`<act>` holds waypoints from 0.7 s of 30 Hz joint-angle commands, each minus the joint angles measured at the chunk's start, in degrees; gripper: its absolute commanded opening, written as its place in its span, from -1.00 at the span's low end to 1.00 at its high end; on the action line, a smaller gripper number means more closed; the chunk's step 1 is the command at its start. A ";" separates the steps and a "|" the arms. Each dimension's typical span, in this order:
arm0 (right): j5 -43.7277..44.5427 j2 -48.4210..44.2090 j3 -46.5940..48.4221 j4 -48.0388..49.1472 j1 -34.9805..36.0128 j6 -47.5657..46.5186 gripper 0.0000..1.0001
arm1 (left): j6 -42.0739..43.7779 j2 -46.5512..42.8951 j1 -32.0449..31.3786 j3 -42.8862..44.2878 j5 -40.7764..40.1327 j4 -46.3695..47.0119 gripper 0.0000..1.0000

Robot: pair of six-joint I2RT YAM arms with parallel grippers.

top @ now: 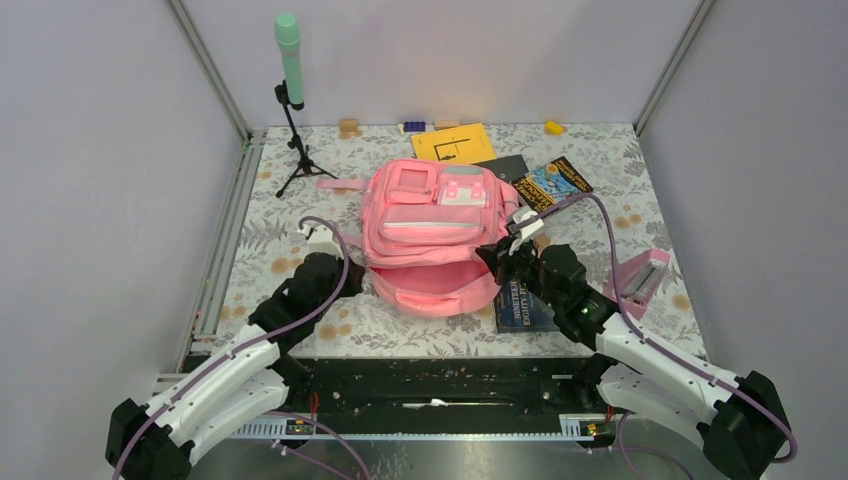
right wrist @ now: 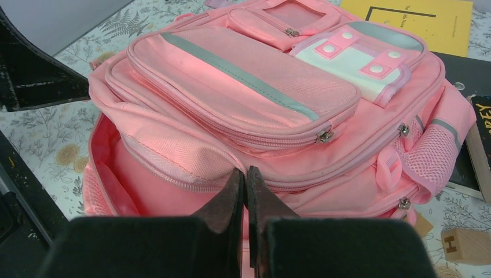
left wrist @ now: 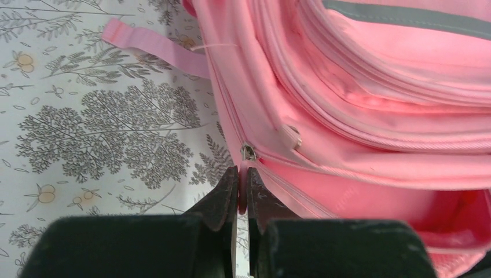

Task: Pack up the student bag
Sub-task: Unzip the student bag at the center of the board.

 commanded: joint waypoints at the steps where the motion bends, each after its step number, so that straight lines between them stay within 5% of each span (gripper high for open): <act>1: 2.71 -2.59 4.27 2.62 -1.99 2.46 -1.00 | 3.27 1.35 5.05 -1.24 -2.00 5.65 -1.00; 21: -8.14 -4.65 8.63 -0.76 -3.00 8.58 -1.00 | 10.59 10.43 15.31 -5.79 9.41 28.64 -1.00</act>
